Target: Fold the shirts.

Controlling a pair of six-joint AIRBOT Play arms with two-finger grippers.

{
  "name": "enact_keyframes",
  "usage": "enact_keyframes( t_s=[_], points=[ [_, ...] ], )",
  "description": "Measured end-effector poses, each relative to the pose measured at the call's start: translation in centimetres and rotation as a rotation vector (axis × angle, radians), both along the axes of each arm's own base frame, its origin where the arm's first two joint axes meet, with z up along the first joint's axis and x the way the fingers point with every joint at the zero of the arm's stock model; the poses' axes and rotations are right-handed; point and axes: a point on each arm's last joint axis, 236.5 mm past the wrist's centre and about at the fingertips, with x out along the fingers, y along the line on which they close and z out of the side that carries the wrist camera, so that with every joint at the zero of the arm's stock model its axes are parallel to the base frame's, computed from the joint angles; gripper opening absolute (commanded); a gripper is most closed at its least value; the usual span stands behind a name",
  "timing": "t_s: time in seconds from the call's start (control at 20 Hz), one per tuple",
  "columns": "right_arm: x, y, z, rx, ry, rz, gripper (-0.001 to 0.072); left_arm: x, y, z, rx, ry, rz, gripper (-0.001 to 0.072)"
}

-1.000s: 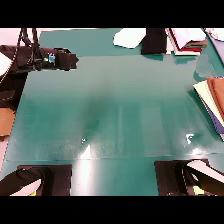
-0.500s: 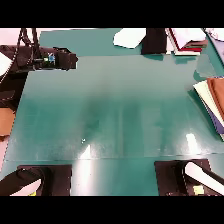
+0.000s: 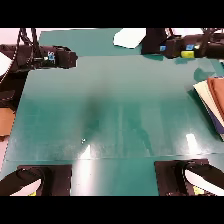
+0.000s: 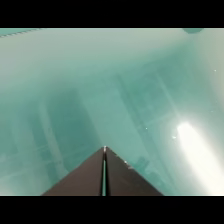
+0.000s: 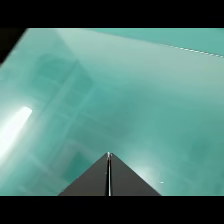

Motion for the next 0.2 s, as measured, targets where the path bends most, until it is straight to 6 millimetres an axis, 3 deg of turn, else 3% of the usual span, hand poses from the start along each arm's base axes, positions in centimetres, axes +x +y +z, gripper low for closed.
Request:
enact_keyframes(
  t_s=[0.2],
  points=[
    [-0.8, 2.0, 0.2, 0.004, -0.012, 0.047, 0.0017, 0.0, 0.0, 0.0, 0.0, -0.001, 0.0, 0.0026]
  ],
)
